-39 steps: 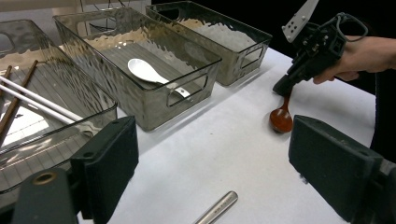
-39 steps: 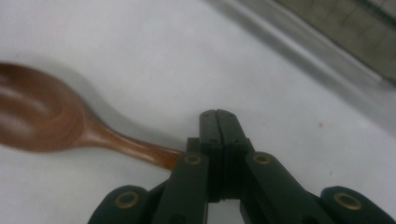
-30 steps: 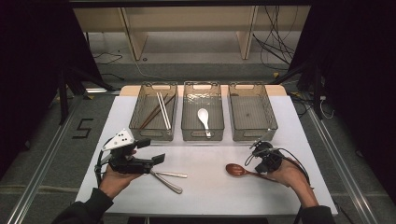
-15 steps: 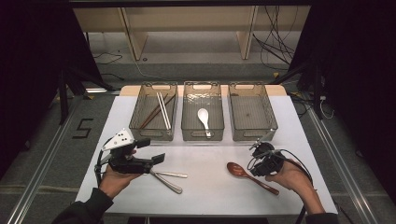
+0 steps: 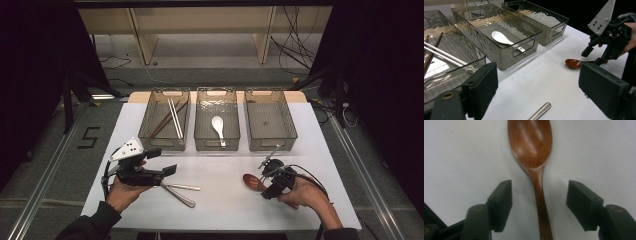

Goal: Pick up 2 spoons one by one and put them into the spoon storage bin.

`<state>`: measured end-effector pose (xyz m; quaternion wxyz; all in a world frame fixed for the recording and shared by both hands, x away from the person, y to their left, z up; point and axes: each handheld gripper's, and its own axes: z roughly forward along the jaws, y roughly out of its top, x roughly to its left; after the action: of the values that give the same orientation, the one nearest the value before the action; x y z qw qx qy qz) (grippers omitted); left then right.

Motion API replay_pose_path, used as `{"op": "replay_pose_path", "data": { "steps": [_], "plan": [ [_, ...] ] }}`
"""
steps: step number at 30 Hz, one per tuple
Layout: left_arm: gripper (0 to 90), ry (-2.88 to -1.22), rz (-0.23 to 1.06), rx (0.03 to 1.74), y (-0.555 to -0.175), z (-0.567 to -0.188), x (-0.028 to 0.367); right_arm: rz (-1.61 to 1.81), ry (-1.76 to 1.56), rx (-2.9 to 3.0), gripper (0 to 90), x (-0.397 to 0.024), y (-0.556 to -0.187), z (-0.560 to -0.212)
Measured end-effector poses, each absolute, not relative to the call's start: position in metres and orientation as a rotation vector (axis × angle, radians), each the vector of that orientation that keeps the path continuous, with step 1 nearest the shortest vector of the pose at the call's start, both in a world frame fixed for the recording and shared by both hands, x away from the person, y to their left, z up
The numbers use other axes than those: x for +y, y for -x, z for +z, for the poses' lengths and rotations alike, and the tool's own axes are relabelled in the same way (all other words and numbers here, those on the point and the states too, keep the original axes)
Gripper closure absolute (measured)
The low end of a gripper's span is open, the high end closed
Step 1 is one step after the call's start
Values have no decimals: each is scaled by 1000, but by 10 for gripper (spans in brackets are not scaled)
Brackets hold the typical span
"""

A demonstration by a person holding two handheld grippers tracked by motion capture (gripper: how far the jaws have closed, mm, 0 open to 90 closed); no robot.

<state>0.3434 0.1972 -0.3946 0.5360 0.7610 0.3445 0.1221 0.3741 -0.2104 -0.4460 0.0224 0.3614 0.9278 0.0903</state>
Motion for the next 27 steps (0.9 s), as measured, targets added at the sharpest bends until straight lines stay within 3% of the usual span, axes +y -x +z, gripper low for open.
{"op": "replay_pose_path", "data": {
  "steps": [7, 15, 27],
  "plan": [
    [156, -1815, 289, 819, -343, -395, 197, 206, -1069, 2893, 652, -207, -372, -450],
    [156, -1817, 291, 819, -343, -395, 197, 174, -1022, 2909, 804, -203, -371, -452],
    [156, -1820, 295, 818, -343, -395, 197, 229, -1029, 2899, 826, -201, -372, -448]
  ]
}}
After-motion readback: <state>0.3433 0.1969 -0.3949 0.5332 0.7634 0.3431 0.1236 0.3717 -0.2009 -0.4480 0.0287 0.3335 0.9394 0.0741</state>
